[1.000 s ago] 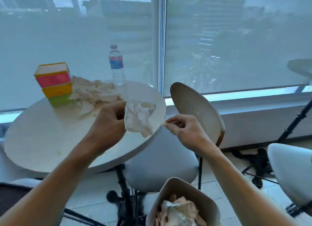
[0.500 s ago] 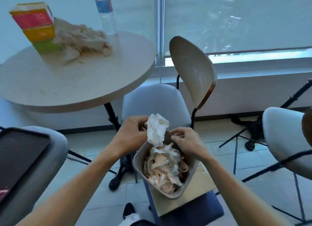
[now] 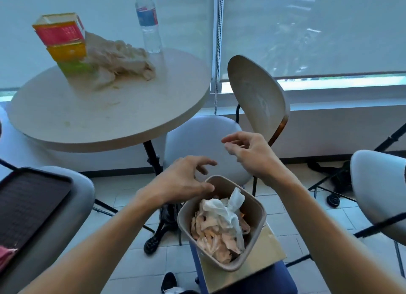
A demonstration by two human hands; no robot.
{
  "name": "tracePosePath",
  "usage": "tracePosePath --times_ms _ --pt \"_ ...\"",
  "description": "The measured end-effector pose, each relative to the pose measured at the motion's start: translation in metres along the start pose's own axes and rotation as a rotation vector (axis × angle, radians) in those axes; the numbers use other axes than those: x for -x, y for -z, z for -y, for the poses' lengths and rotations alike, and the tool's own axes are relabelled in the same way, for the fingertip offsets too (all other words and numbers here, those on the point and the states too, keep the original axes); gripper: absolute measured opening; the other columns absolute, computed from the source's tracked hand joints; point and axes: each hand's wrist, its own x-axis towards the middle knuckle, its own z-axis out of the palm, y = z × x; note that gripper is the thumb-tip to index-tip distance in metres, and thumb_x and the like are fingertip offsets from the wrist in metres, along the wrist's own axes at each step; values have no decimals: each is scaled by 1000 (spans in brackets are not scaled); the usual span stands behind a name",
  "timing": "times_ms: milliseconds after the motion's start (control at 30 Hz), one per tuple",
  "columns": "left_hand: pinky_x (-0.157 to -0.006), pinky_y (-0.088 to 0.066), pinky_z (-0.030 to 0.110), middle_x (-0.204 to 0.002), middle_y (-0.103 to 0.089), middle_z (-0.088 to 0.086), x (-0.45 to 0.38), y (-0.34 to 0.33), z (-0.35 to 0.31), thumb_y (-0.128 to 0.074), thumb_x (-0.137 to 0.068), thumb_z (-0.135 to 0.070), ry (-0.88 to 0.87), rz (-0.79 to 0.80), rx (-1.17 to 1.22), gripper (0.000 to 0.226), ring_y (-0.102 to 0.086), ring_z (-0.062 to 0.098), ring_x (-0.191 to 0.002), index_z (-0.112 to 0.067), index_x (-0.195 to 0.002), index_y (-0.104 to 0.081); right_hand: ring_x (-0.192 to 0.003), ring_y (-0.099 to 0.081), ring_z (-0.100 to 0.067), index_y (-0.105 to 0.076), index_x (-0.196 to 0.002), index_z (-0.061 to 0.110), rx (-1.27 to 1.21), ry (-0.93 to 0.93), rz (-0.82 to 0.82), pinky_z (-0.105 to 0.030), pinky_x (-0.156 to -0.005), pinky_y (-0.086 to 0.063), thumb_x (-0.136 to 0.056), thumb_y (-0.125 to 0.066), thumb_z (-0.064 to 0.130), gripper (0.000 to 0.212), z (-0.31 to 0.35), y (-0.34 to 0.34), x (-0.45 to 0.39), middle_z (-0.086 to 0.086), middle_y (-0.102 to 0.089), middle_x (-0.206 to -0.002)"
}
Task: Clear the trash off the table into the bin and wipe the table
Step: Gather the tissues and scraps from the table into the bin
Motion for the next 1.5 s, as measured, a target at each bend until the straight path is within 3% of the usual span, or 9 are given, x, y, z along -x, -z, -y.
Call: tracePosePath --times_ms 167,300,467,733,867,933,1133,1300,1500 --pt "-70 -48 16 -104 -65 -16 4 62 -25 -70 -85 -38 -154 -170 10 41 -62 -3 -77 -39 -124 -58 -94 -64 -20 -68 -98 29 -18 161 8 -25 -76 -52 -95 -60 21 12 55 -3 -26 -5 -67 -100" --pt "-66 -46 15 -96 -69 -15 3 113 -23 -72 -83 -37 -157 -287 38 34 -64 -5 -73 -40 -116 -63 -90 -65 -25 -70 -94 26 -33 245 -10 -23 -70 -49 -93 -62 19 11 96 -16 -57 -13 -68 -95" --pt "-62 -47 15 -91 -70 -16 -5 161 -2 -72 -83 -35 -112 -345 52 27 -63 -4 -65 -38 -109 -66 -82 -63 -15 -72 -96 21 26 259 -16 -20 -67 -46 -92 -63 19 11 128 -44 -105 -7 -69 -89" --pt "-58 -45 5 -86 -63 -23 -16 216 39 -72 -84 -28 -105 -415 -5 19 -58 -17 -69 -32 -103 -69 -108 -58 -25 -63 -123 22 469 367 -93 -30 -95 -43 -92 -60 25 32 153 -117 -187 -10 -60 -117" --pt "-56 -42 3 -88 -67 -9 -21 241 69 -72 -84 -28 -57 -464 13 18 -60 -9 -70 -29 -102 -70 -117 -47 -31 -49 -139 27 727 367 -134 -40 -101 -44 -95 -55 35 45 159 -145 -216 -13 -43 -126" --pt "-58 -41 4 -88 -68 -7 -23 249 81 -72 -84 -31 -40 -484 15 18 -62 -2 -73 -29 -102 -70 -116 -46 -32 -54 -135 27 769 331 -127 -41 -100 -43 -96 -51 34 39 159 -149 -224 -13 -43 -125" --pt "-60 -39 7 -80 -64 -15 -35 273 108 -73 -84 -26 -65 -566 68 17 -53 -16 -61 -29 -100 -69 -99 -58 -22 -74 -104 21 503 347 -181 -24 -85 -40 -90 -65 27 18 174 -141 -228 -6 -55 -105" --pt "-65 -45 21 -94 -65 -12 -51 284 113 -71 -85 -31 -119 -753 171 34 -53 3 -61 -31 -118 -64 -67 -58 -6 -76 -99 23 176 382 -158 -17 -62 -39 -88 -70 27 13 211 -115 -216 6 -66 -85" --pt "-64 -48 22 -99 -66 -8 -63 292 102 -67 -89 -32 -212 -793 284 33 -58 6 -66 -34 -122 -63 -65 -56 -6 -74 -77 33 -50 460 -231 -16 -62 -42 -90 -68 24 17 241 -103 -201 8 -66 -70"
